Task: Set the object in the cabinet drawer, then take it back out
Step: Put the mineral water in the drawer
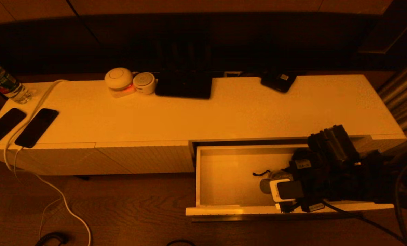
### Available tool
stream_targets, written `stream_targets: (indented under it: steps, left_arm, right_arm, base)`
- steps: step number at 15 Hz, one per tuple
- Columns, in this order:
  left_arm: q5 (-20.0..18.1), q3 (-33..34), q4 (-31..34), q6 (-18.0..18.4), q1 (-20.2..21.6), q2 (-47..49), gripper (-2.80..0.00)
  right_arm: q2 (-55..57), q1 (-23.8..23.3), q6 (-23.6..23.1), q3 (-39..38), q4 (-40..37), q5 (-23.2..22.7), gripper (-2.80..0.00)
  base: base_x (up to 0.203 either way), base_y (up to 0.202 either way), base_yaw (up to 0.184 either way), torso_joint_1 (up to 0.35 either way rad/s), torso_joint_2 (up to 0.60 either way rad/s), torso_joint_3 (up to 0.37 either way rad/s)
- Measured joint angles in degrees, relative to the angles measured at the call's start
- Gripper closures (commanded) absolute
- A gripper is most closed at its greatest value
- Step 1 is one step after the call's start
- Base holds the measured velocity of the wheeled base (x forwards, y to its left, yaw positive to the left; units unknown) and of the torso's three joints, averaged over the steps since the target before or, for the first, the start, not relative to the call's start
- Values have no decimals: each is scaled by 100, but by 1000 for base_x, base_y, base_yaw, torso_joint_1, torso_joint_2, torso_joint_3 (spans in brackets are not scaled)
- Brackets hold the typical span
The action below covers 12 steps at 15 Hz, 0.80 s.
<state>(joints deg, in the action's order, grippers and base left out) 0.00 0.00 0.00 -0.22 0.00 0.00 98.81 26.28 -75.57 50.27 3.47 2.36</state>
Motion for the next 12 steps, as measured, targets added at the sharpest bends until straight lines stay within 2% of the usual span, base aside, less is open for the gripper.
stream_targets:
  steps: [7,12]
  left_arm:
    - [0,0,0,-2,0,0,0]
    - [0,0,0,-2,0,0,0]
  right_arm:
    - [503,121,47,181,75,355,0]
    - [838,289,518,434,246,442,0]
  base:
    - [0,0,0,0,0,0]
    - [0,0,0,0,0,0]
